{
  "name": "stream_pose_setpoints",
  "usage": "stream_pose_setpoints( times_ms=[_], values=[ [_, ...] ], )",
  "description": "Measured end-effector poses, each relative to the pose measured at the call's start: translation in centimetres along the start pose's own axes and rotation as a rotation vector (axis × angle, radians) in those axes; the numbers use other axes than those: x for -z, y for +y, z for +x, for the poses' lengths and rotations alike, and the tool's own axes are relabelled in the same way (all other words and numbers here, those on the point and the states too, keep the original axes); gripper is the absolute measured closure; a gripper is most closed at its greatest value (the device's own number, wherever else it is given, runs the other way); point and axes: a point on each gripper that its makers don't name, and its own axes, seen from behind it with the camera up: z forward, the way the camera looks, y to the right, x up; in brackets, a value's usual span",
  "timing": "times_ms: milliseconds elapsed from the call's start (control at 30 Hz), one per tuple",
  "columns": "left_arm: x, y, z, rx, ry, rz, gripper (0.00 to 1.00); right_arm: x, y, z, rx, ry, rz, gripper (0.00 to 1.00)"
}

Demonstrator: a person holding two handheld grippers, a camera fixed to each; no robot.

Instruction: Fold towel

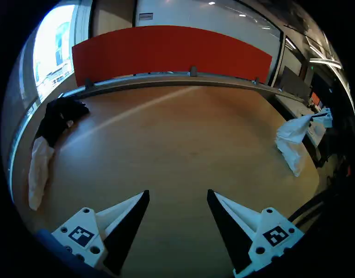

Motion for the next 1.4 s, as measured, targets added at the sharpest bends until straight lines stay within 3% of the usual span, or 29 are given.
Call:
stream_pose_setpoints(
  times_ms=[367, 800, 1100, 1400],
  values=[
    [0.5, 0.5, -1.0, -0.027, -0.018, -0.005, 0.08, 0.5, -0.1, -7.1, -0.06, -0.082, -0.034, 0.97],
    [1.2, -0.1, -1.9, -0.042, -0.035, 0.007, 0.08, -1.2, -1.0, -13.9, -0.167, -0.166, -0.052, 0.97],
    [1.5, -0.8, -2.4, -0.048, -0.043, 0.024, 0.08, -3.3, -1.5, -16.9, -0.229, -0.217, -0.061, 0.97],
    [1.8, -1.4, -2.7, -0.031, -0.046, 0.036, 0.08, -4.6, -1.8, -18.0, -0.257, -0.238, -0.073, 0.97]
  ],
)
